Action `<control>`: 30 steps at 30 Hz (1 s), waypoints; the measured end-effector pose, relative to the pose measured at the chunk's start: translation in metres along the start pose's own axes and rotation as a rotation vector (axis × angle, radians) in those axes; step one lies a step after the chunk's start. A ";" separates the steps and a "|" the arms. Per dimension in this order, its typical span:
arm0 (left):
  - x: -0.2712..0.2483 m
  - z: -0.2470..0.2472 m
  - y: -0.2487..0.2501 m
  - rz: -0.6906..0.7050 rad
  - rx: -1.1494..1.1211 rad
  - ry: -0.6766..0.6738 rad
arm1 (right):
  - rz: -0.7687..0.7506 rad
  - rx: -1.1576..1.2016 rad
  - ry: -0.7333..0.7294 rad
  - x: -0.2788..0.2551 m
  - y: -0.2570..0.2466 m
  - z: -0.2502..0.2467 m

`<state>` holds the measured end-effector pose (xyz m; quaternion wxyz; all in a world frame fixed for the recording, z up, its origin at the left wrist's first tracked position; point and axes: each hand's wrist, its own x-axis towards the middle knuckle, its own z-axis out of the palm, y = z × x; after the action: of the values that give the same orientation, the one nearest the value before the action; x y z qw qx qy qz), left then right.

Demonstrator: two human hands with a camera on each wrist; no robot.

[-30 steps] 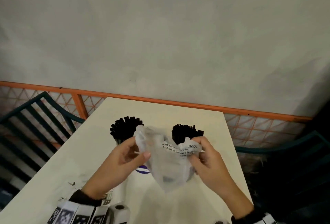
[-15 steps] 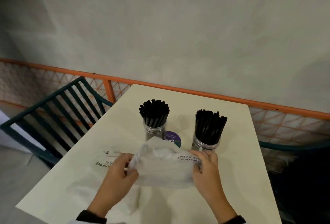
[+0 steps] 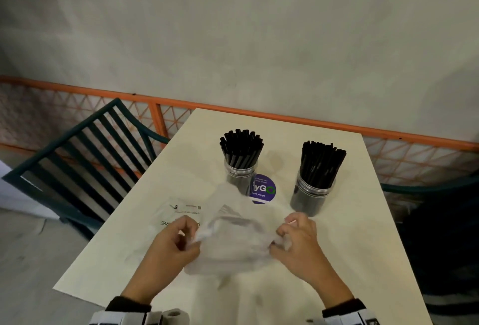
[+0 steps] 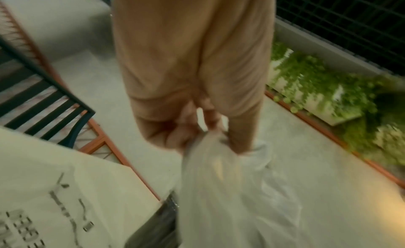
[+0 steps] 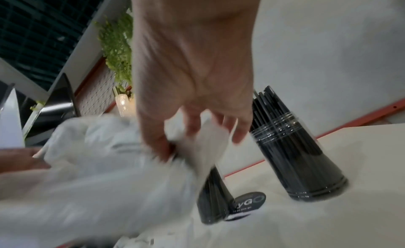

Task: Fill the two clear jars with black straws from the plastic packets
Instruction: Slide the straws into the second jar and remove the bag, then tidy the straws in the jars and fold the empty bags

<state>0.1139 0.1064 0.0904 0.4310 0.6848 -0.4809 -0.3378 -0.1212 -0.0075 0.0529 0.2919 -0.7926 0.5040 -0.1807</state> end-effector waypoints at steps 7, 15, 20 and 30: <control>0.001 -0.011 -0.015 0.010 0.190 0.275 | 0.182 0.009 0.648 -0.002 -0.043 0.023; 0.001 -0.033 -0.027 -0.159 -0.253 -0.053 | 0.471 0.905 0.385 -0.002 -0.074 0.038; 0.005 -0.055 -0.036 -0.231 -0.500 -0.143 | 0.464 0.785 0.243 -0.005 -0.073 0.054; 0.021 -0.096 -0.066 -0.037 -0.254 0.118 | 0.443 0.391 0.415 -0.003 -0.086 0.075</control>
<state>0.2291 0.1233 0.0675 0.5355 0.6522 -0.3952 -0.3630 -0.0192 0.0441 0.0510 0.3617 -0.5399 0.6678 -0.3630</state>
